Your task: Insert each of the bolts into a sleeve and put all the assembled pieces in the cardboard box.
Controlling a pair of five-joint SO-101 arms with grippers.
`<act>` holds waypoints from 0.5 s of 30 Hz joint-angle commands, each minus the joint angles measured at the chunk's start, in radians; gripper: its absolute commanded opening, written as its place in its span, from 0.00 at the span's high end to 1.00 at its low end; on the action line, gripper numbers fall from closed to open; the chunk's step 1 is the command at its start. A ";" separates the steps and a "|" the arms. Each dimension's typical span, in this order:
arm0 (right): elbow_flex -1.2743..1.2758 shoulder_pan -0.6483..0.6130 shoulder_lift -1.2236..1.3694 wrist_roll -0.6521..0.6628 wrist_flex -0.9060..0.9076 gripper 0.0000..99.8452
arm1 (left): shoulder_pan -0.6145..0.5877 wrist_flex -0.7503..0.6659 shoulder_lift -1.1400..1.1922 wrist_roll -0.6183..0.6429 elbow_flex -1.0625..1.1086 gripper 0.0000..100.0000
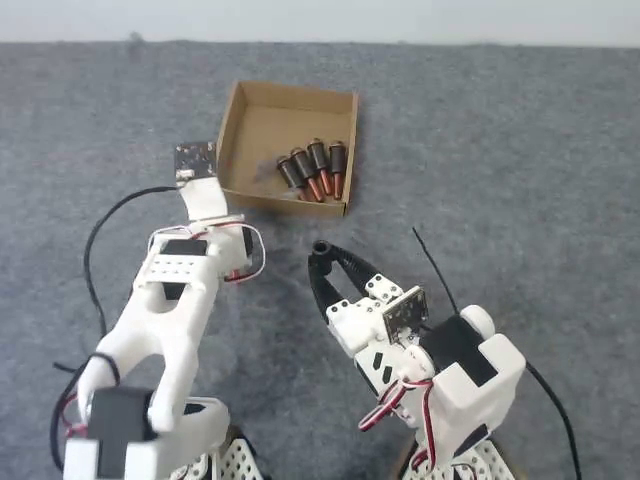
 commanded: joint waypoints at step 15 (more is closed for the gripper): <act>0.021 -0.002 -0.002 -0.006 0.004 0.99 | 0.157 -0.028 -0.540 -0.008 0.087 0.99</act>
